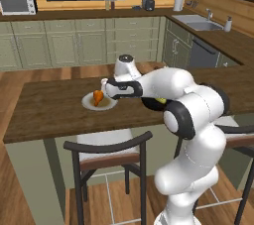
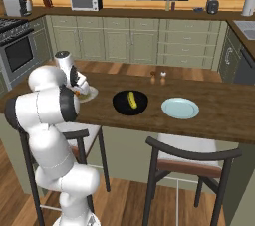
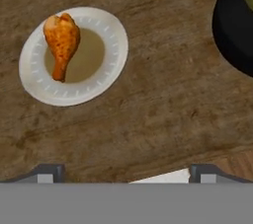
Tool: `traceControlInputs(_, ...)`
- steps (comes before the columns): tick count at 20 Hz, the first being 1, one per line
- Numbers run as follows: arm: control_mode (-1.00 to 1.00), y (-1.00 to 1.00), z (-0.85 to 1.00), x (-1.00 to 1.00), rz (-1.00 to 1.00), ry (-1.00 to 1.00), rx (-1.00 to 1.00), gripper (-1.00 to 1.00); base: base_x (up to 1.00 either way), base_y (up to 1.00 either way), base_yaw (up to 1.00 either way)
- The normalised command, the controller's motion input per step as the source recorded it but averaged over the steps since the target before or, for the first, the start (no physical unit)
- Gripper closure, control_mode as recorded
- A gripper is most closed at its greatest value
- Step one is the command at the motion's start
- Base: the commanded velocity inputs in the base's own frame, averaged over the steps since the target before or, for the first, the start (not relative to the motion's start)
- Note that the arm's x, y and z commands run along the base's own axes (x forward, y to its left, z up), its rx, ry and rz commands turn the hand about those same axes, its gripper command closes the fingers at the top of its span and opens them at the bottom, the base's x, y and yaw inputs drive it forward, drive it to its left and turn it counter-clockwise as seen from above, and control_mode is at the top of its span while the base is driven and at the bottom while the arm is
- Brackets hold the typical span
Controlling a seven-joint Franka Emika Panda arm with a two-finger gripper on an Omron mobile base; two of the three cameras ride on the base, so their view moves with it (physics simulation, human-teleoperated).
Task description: Pick the chicken drumstick and cucumber from their plates and place them in the bowl. Then put the bowl in the fridge.
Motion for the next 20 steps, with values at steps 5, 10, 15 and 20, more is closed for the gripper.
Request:
traceControlInputs(5, -1.0, 0.46, -0.01, 0.56, 0.0, 0.0, -0.07, -1.0, 0.0, 0.0, 0.0)
traceControlInputs(10, -1.0, 0.47, -0.22, 0.69, 0.0, 0.0, -0.03, -1.0, 0.0, 0.0, 0.0)
traceControlInputs(15, -1.0, 0.19, -0.44, 0.58, 0.0, 0.02, 0.0, -1.0, 0.0, 0.0, 0.0)
traceControlInputs(20, -1.0, 0.25, -0.41, 0.53, 0.0, 0.03, 0.0, -1.0, 0.0, 0.0, 0.0)
